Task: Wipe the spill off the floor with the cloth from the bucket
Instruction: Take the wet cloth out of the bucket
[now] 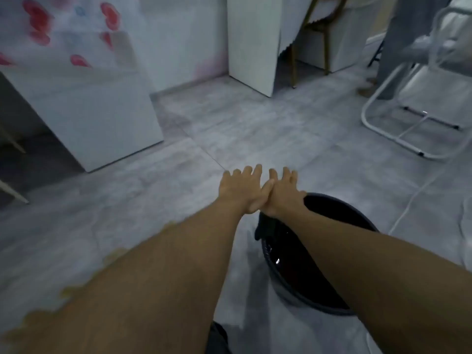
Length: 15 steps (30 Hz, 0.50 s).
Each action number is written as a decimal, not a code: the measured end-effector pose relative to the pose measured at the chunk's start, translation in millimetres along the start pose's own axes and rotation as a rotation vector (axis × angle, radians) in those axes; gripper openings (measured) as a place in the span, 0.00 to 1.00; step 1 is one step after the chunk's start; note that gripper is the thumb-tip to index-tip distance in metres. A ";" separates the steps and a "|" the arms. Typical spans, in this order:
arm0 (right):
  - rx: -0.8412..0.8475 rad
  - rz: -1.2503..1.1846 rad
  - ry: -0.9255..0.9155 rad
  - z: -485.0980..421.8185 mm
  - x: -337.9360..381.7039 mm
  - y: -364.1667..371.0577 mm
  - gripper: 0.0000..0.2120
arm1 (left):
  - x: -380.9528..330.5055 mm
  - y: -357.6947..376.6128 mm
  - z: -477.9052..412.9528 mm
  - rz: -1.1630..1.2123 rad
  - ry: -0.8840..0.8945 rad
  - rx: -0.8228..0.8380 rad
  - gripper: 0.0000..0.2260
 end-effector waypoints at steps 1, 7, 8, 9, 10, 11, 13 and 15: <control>0.033 -0.013 0.050 3.0 -12.6 9.6 0.49 | -9.9 10.1 2.6 -0.005 0.015 0.041 0.32; 0.146 -0.022 0.097 8.4 -51.5 54.8 0.47 | -38.3 70.4 13.8 0.080 0.040 0.170 0.32; 0.115 -0.006 0.057 6.8 -47.8 52.3 0.40 | -37.0 73.9 15.1 0.100 0.032 0.185 0.32; 0.086 -0.017 0.035 6.2 -43.9 49.1 0.34 | -34.5 76.1 16.4 0.131 0.018 0.198 0.32; 0.061 -0.038 0.022 4.8 -40.4 45.7 0.30 | -31.5 75.2 16.8 0.150 0.010 0.202 0.32; 0.033 -0.057 0.013 3.7 -37.0 42.2 0.28 | -28.3 72.0 17.0 0.151 0.004 0.202 0.32; -0.004 -0.070 0.028 1.8 -34.0 38.8 0.26 | -19.9 63.4 15.4 0.112 0.005 0.191 0.33; -0.029 0.036 0.024 -0.1 -27.9 38.1 0.19 | -9.8 56.0 14.1 0.058 0.013 0.193 0.34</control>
Point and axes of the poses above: each hand's wrist, its own z-axis away from the middle knuckle, its own y-axis out of the palm, x = y × z, the point moved 10 cm from there along -z, towards the middle knuckle, and after that the axes turned 13 degrees about -z, right-handed, at the moved point
